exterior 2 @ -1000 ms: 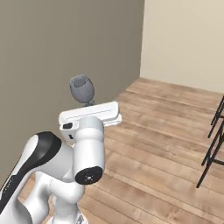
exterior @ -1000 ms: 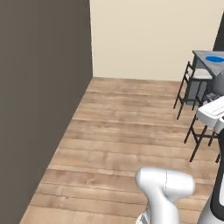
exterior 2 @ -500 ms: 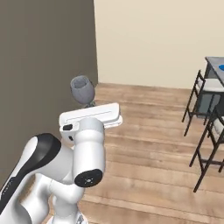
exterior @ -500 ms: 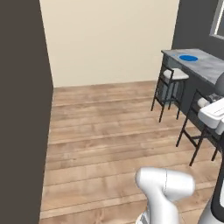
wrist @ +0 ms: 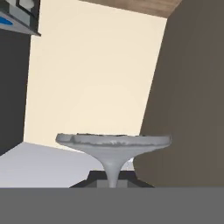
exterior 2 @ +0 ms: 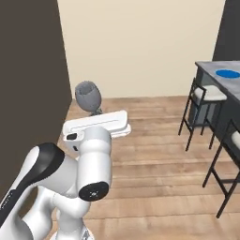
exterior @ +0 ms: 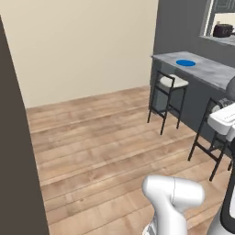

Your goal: Retrieve the wine glasses from the counter and place one next to each plate.

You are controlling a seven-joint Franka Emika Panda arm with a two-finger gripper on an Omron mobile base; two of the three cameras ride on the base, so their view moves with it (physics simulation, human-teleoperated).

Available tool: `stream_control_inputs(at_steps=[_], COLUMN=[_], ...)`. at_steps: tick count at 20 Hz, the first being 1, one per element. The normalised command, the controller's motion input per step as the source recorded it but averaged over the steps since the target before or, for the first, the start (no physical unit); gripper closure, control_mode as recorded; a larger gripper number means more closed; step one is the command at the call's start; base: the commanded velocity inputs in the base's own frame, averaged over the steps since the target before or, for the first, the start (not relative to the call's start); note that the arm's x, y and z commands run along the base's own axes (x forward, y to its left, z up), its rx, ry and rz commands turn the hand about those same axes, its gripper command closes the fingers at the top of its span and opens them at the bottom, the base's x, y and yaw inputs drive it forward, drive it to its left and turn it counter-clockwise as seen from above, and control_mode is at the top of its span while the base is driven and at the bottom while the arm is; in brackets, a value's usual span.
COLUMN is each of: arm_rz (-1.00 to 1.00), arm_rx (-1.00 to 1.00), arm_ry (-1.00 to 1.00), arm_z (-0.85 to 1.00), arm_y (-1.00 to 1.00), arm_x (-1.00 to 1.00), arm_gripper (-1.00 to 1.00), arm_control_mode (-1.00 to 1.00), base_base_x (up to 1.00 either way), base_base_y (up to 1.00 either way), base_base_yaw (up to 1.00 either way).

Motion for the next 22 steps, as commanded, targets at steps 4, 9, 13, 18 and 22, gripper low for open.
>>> stream_control_inputs(at_steps=[4, 9, 13, 18, 22], arm_rz=[0.0, 0.0, 0.0, 0.0, 0.0], arm_rx=[0.0, 0.0, 0.0, 0.0, 0.0], arm_ry=[0.0, 0.0, 0.0, 0.0, 0.0], arm_z=[0.0, 0.0, 0.0, 0.0, 0.0], arm_y=[0.0, 0.0, 0.0, 0.0, 0.0], arm_x=[0.0, 0.0, 0.0, 0.0, 0.0], arm_gripper=[1.0, 1.0, 1.0, 1.0, 1.0], arm_control_mode=[1.0, 1.0, 1.0, 1.0, 1.0], base_base_x=[1.0, 1.0, 1.0, 1.0, 1.0], base_base_y=[0.59, 0.68, 0.86, 0.94, 0.98], base_base_yaw=[-0.37, -0.39, -0.43, -0.46, -0.48])
